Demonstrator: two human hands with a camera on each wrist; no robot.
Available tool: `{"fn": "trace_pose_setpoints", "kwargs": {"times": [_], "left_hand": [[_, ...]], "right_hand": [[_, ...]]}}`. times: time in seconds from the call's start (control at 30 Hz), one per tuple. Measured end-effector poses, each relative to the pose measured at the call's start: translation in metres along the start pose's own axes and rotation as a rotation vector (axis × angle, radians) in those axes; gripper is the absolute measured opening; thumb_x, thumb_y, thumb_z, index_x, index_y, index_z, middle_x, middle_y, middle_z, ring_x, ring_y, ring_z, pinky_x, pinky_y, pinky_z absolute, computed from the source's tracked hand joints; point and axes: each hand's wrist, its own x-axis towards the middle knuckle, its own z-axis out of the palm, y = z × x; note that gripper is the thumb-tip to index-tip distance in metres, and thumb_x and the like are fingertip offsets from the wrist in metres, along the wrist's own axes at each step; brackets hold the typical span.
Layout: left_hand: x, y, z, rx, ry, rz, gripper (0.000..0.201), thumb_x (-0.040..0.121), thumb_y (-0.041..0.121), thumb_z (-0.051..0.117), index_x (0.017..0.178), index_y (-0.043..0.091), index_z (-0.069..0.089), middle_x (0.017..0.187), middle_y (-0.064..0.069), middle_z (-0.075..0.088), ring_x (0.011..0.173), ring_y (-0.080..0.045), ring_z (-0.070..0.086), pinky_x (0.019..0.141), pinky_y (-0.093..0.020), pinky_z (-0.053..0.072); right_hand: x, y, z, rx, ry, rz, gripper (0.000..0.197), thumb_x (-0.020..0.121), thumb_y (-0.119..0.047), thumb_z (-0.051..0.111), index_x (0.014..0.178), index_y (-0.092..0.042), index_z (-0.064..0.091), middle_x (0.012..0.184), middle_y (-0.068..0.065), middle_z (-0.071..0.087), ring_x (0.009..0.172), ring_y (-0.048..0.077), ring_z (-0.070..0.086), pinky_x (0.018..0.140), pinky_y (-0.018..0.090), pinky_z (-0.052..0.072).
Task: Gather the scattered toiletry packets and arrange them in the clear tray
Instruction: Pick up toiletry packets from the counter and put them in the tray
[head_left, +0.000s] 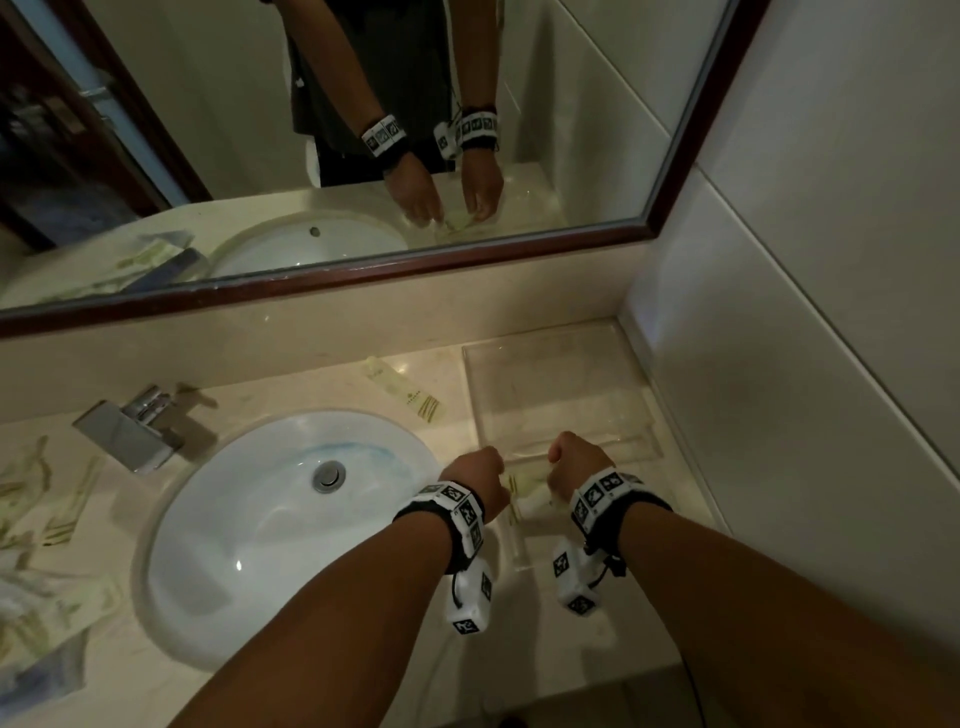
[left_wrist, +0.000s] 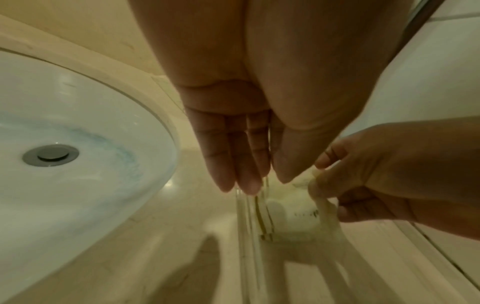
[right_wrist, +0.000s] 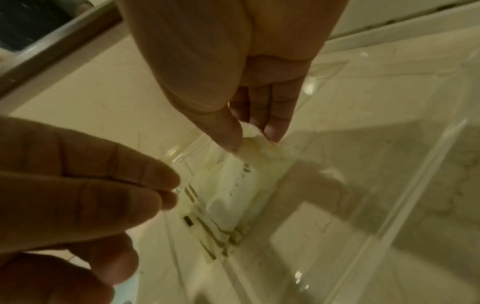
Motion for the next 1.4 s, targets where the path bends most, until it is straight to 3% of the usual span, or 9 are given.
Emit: {"fn": "trace_pose_setpoints", "kwargs": {"times": [0.1,0.3,0.47,0.57,0.77,0.87,0.97,1.2,1.4], "left_hand": [[0.003,0.000,0.003,0.039,-0.085,0.101,0.037,0.092,0.023,0.059,0.129,0.021,0.062,0.135,-0.002,0.058,0.123,-0.022,0.055,0.104,-0.031,0.044],[0.004,0.003,0.014,0.101,-0.207,0.167,0.040,0.089,0.029,0.063,0.129,0.031,0.063,0.138,-0.002,0.055,0.117,-0.023,0.060,0.100,-0.035,0.049],[0.006,0.001,0.012,0.143,-0.231,0.173,0.044,0.089,0.034,0.064,0.132,0.027,0.061,0.145,-0.004,0.042,0.125,-0.027,0.055,0.105,-0.038,0.046],[0.008,0.000,0.009,0.170,-0.217,0.167,0.044,0.088,0.038,0.065,0.130,0.027,0.062,0.143,-0.005,0.043,0.122,-0.028,0.056,0.104,-0.039,0.047],[0.009,0.002,0.006,0.230,-0.183,0.175,0.044,0.092,0.039,0.061,0.134,0.023,0.059,0.138,-0.008,0.042,0.118,-0.032,0.057,0.100,-0.041,0.049],[0.008,0.002,0.005,0.227,-0.187,0.180,0.041,0.094,0.037,0.058,0.132,0.024,0.061,0.138,-0.009,0.042,0.119,-0.032,0.056,0.100,-0.040,0.048],[0.008,0.000,0.005,0.181,-0.175,0.181,0.040,0.094,0.033,0.055,0.133,0.022,0.060,0.141,-0.007,0.042,0.122,-0.030,0.055,0.101,-0.037,0.048],[0.014,-0.005,0.007,0.057,-0.181,0.103,0.057,0.086,0.034,0.062,0.139,0.020,0.045,0.143,0.005,0.051,0.126,-0.020,0.055,0.104,-0.031,0.045],[0.010,0.002,0.004,0.204,-0.245,0.190,0.060,0.091,0.037,0.059,0.148,0.030,0.042,0.161,0.001,0.019,0.141,-0.024,0.038,0.115,-0.037,0.034]], "right_hand": [[0.005,0.000,0.010,0.058,0.036,0.019,0.017,0.085,-0.015,0.056,0.098,-0.026,0.053,0.094,0.002,0.058,0.081,0.023,0.055,0.069,0.027,0.042],[0.011,0.002,0.013,0.225,0.111,0.055,0.016,0.080,-0.020,0.062,0.093,-0.025,0.054,0.092,-0.001,0.064,0.081,0.020,0.060,0.072,0.030,0.050],[0.013,0.011,0.002,0.122,0.020,0.106,0.046,0.071,-0.051,0.068,0.104,-0.022,0.054,0.103,0.001,0.064,0.093,0.025,0.063,0.077,0.034,0.051],[0.014,0.012,0.005,0.035,-0.075,0.151,0.046,0.068,-0.064,0.070,0.079,-0.021,0.057,0.096,0.006,0.068,0.084,0.026,0.063,0.072,0.030,0.048],[0.012,0.005,0.013,0.114,-0.117,0.187,0.029,0.079,-0.034,0.073,0.063,-0.016,0.056,0.070,0.002,0.059,0.063,0.018,0.060,0.065,0.027,0.050],[0.016,0.009,0.015,0.132,-0.151,0.169,0.013,0.085,-0.025,0.070,0.080,-0.013,0.067,0.094,0.007,0.068,0.089,0.024,0.068,0.071,0.025,0.052],[0.021,0.010,0.014,0.292,-0.130,0.190,0.038,0.085,-0.026,0.071,0.117,-0.005,0.067,0.119,0.015,0.067,0.109,0.031,0.066,0.087,0.035,0.057],[0.014,0.006,0.014,0.112,-0.032,0.115,0.038,0.097,-0.046,0.052,0.107,-0.012,0.065,0.114,0.013,0.065,0.104,0.032,0.062,0.082,0.033,0.049],[0.018,0.013,0.010,0.061,0.052,0.111,0.031,0.093,-0.033,0.047,0.102,-0.014,0.070,0.112,0.011,0.068,0.104,0.030,0.064,0.084,0.031,0.051]]}}
